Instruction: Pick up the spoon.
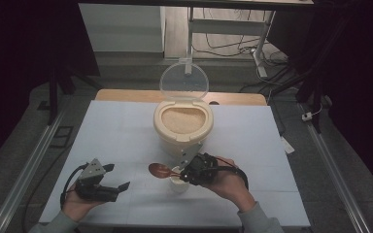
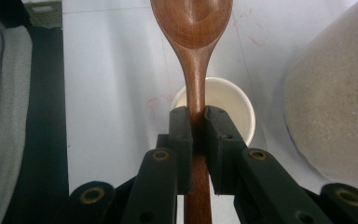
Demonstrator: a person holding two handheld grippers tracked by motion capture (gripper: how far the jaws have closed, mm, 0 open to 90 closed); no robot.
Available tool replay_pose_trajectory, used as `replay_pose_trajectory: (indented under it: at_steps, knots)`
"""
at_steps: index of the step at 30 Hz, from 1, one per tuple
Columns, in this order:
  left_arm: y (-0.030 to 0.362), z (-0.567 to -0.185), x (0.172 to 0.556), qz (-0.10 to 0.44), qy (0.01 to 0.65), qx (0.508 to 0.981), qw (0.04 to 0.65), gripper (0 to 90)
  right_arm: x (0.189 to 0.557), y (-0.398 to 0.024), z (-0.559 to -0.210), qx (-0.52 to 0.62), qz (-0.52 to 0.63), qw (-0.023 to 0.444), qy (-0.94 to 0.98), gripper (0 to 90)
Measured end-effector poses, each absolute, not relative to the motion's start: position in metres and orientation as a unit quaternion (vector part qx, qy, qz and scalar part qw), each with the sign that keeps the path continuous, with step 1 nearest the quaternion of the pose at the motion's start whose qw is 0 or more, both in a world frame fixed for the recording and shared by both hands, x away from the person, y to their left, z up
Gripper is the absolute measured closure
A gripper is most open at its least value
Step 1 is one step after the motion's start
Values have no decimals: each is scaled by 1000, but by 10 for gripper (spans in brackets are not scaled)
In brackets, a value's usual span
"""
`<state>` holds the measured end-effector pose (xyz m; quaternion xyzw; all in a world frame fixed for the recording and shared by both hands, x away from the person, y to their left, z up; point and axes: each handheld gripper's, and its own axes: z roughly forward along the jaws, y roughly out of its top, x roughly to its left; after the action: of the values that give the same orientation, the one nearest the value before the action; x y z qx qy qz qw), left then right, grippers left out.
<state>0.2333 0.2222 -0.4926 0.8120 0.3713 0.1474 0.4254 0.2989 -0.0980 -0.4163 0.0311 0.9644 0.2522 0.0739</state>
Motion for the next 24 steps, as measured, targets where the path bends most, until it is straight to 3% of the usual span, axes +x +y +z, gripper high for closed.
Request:
replay_pose_trajectory:
  at_steps: [15, 24]
  knots:
    - [146, -415, 237, 182, 237, 859, 415, 159, 301, -97, -420, 33, 247, 77, 966, 811]
    - [104, -414, 261, 153, 192, 899, 363, 216, 300, -98, -419, 31, 249, 80, 965, 811]
